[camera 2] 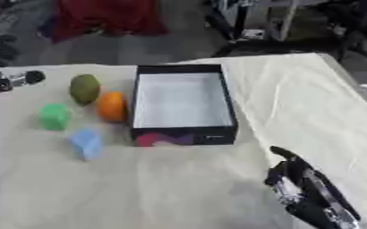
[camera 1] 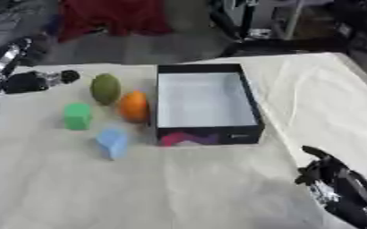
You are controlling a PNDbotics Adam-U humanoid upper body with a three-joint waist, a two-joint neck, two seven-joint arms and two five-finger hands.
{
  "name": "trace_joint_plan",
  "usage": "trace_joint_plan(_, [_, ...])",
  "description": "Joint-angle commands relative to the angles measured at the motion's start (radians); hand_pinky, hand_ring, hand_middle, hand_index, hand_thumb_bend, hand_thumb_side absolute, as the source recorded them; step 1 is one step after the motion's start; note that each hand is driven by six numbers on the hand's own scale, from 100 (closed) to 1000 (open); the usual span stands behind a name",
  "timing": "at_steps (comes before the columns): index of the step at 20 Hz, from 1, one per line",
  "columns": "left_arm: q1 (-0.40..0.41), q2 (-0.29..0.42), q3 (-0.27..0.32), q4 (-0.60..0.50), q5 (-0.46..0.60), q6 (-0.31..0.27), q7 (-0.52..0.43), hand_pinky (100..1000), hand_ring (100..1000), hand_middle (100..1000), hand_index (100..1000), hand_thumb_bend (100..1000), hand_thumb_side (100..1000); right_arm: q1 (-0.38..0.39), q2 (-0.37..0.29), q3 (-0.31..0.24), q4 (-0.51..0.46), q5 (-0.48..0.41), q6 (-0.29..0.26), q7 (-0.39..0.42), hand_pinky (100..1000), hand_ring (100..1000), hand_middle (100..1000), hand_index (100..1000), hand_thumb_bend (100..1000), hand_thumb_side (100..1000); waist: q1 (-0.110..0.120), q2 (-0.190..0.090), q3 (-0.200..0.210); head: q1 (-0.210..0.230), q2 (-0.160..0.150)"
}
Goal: Pick up objects on the table and place them in the box.
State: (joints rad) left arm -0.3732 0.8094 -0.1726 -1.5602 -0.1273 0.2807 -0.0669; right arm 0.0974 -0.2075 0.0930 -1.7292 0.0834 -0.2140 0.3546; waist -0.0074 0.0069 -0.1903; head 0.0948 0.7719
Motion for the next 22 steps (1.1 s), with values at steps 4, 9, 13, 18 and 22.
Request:
trace_joint_plan(4, [-0.020, 0.032, 0.032, -0.100, -0.114, 0.111, -0.108, 838, 804, 750, 945, 912, 592, -0.005, -0.015, -0.002, -0.022, 0.006, -0.001, 0.003, 839, 564, 480, 926, 100, 470, 0.007, -0.022, 0.003, -0.001, -0.002])
trace_joint_plan(9, [-0.032, 0.036, 0.035, -0.156, -0.199, 0.197, -0.194, 832, 801, 754, 944, 905, 577, -0.006, -0.015, -0.002, -0.021, 0.010, -0.001, 0.007, 839, 565, 482, 923, 100, 470, 0.007, -0.020, 0.001, -0.004, -0.002])
trace_joint_plan(13, [-0.068, 0.048, -0.005, -0.153, -0.267, 0.244, -0.262, 818, 795, 764, 939, 867, 519, -0.005, -0.017, 0.001, -0.021, 0.012, 0.000, 0.011, 839, 566, 483, 922, 100, 470, 0.007, -0.024, 0.000, -0.003, -0.002])
trace_joint_plan(18, [-0.158, 0.059, -0.106, -0.045, -0.353, 0.236, -0.347, 802, 787, 777, 932, 811, 444, -0.004, -0.019, 0.006, -0.020, 0.014, 0.001, 0.017, 839, 566, 483, 922, 100, 470, 0.009, -0.026, -0.006, 0.003, -0.002])
trace_joint_plan(22, [-0.232, 0.034, -0.198, 0.059, -0.418, 0.198, -0.412, 789, 747, 785, 925, 732, 376, -0.003, -0.019, 0.007, -0.019, 0.016, 0.001, 0.020, 839, 566, 483, 922, 100, 470, 0.010, -0.025, -0.010, -0.002, -0.002])
